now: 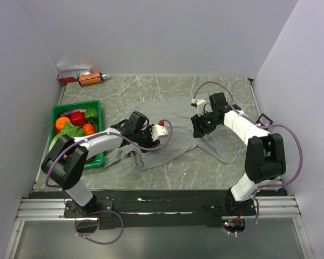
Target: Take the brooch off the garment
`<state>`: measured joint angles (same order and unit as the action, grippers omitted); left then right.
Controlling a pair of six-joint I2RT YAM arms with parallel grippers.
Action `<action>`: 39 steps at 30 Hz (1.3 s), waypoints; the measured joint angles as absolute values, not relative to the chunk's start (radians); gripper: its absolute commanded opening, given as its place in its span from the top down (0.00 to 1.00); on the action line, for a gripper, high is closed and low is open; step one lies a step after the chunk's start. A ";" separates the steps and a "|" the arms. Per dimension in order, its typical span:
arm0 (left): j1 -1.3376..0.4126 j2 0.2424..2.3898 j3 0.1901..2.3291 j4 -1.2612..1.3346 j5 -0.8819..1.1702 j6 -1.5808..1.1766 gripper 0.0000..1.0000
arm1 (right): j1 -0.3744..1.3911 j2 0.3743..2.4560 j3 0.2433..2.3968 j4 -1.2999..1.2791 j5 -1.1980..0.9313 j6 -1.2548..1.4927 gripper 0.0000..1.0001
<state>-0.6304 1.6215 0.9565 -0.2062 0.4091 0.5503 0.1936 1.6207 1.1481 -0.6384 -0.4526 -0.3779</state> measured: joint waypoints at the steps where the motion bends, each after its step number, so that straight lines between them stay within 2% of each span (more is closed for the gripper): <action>1: -0.636 1.628 0.955 -0.204 0.403 0.562 0.43 | 0.194 1.621 1.148 -0.639 -0.453 -0.378 0.41; 4: -0.651 1.639 0.950 -0.203 0.394 0.587 0.39 | 0.194 1.621 1.148 -0.638 -0.455 -0.377 0.41; 10: -0.669 1.662 0.936 -0.183 0.355 0.595 0.44 | 0.194 1.621 1.146 -0.637 -0.456 -0.375 0.42; 16: -0.675 1.708 0.939 -0.178 0.324 0.608 0.58 | 0.194 1.621 1.146 -0.637 -0.456 -0.375 0.42; 21: -0.675 1.715 0.967 -0.184 0.314 0.604 0.61 | 0.194 1.621 1.146 -0.637 -0.456 -0.375 0.42; 25: -0.667 1.720 0.999 -0.213 0.318 0.566 0.69 | 0.194 1.621 1.147 -0.640 -0.459 -0.375 0.42; 33: -0.627 1.775 1.116 -0.273 0.394 0.470 0.82 | 0.199 1.663 1.207 -0.655 -0.490 -0.376 0.44; 39: -0.562 1.798 1.121 -0.267 0.490 0.350 0.96 | 0.265 1.721 1.254 -0.653 -0.537 -0.376 0.44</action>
<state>-0.5617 1.7981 1.1213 -0.2672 0.4904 0.3500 0.2653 1.7214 1.2537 -0.6533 -0.5369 -0.3759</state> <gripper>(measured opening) 0.118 0.564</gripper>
